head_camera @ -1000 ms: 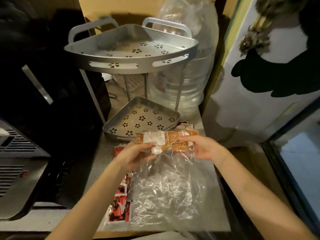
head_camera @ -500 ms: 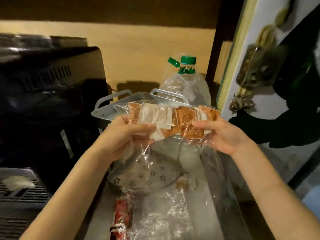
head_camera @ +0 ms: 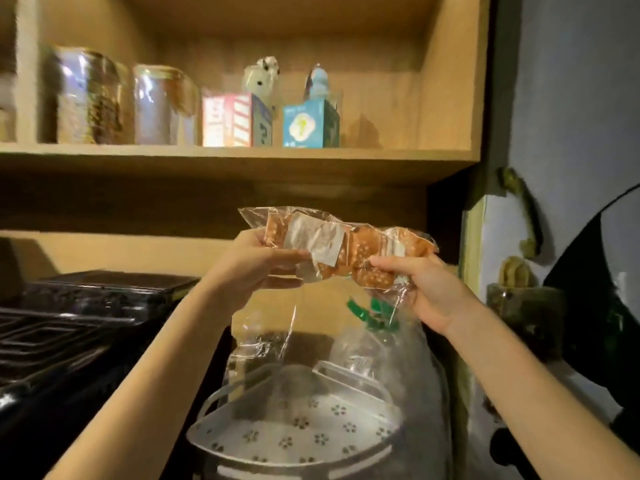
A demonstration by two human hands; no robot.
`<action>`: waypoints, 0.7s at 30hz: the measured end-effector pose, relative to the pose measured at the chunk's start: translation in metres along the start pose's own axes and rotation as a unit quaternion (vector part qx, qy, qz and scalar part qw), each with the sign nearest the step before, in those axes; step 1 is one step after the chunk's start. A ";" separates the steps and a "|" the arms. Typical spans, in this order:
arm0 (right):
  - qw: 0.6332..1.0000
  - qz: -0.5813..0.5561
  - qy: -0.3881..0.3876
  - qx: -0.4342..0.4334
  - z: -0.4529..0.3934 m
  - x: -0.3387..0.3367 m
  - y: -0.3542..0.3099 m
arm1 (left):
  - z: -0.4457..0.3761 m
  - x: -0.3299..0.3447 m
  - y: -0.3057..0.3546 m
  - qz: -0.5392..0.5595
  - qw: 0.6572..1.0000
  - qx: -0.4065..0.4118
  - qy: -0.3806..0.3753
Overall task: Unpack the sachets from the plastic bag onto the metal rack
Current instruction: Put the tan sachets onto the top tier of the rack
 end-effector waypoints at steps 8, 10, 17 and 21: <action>0.992 0.035 -0.025 -0.121 -0.045 0.025 -0.069 | -0.047 -0.020 0.070 -0.014 0.994 0.107 0.017; 0.987 0.043 -0.031 -0.152 -0.053 0.030 -0.084 | -0.054 -0.023 0.084 -0.016 0.991 0.128 0.023; 0.978 0.040 -0.038 -0.200 -0.070 0.031 -0.094 | -0.063 -0.030 0.095 -0.043 0.985 0.166 0.019; 0.983 0.047 -0.034 -0.176 -0.076 0.023 -0.064 | -0.067 -0.035 0.058 -0.022 0.990 0.134 0.029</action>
Point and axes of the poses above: each hand's wrist, its own z-axis away from the middle knuckle, its own x-axis out of the palm, y = z × x, the point moved 8 cm from there along -z, towards the middle knuckle, and after that the axes turned 3 degrees about -z, right-handed, at the moved point
